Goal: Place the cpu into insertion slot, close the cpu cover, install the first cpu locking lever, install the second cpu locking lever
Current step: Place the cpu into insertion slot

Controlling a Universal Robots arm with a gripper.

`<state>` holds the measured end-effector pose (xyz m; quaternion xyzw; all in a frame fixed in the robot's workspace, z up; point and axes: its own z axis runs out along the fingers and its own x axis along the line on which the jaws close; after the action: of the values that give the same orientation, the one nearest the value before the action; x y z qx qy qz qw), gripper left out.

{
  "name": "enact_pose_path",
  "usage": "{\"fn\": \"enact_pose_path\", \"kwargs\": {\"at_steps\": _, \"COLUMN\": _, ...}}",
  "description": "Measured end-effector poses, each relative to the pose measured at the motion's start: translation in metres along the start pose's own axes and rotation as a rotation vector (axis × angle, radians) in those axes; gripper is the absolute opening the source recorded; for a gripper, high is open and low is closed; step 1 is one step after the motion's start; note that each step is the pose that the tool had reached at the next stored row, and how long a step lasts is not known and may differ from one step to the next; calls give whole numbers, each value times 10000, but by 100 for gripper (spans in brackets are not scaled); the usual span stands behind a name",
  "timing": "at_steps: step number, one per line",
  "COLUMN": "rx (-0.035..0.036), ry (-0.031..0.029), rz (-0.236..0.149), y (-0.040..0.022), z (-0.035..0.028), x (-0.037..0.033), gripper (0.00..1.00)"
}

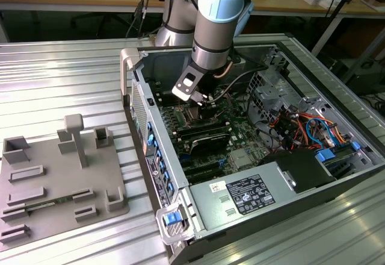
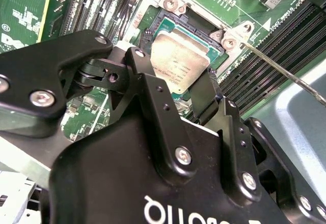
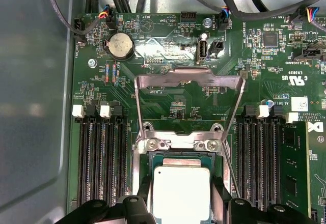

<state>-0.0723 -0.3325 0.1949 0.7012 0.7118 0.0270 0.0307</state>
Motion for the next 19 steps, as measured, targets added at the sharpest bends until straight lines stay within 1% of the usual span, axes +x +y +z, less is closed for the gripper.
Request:
{"fn": "enact_pose_path", "kwargs": {"at_steps": 1, "rx": -4, "ry": 6, "rz": -1, "y": 1, "z": 2, "x": 1, "gripper": 55}}
{"fn": "enact_pose_path", "kwargs": {"at_steps": 2, "rx": -7, "ry": 20, "rz": 1, "y": 2, "z": 5, "x": 3, "gripper": 60}}
{"fn": "enact_pose_path", "kwargs": {"at_steps": 4, "rx": -15, "ry": 13, "rz": 0, "y": 3, "z": 7, "x": 3, "gripper": 60}}
{"fn": "enact_pose_path", "kwargs": {"at_steps": 5, "rx": -9, "ry": 10, "rz": 0, "y": 3, "z": 5, "x": 2, "gripper": 67}}
{"fn": "enact_pose_path", "kwargs": {"at_steps": 18, "rx": -1, "ry": -7, "rz": 151, "y": 2, "z": 1, "x": 16, "gripper": 67}}
{"fn": "enact_pose_path", "kwargs": {"at_steps": 19, "rx": 3, "ry": -23, "rz": 152, "y": 1, "z": -2, "x": 14, "gripper": 66}}
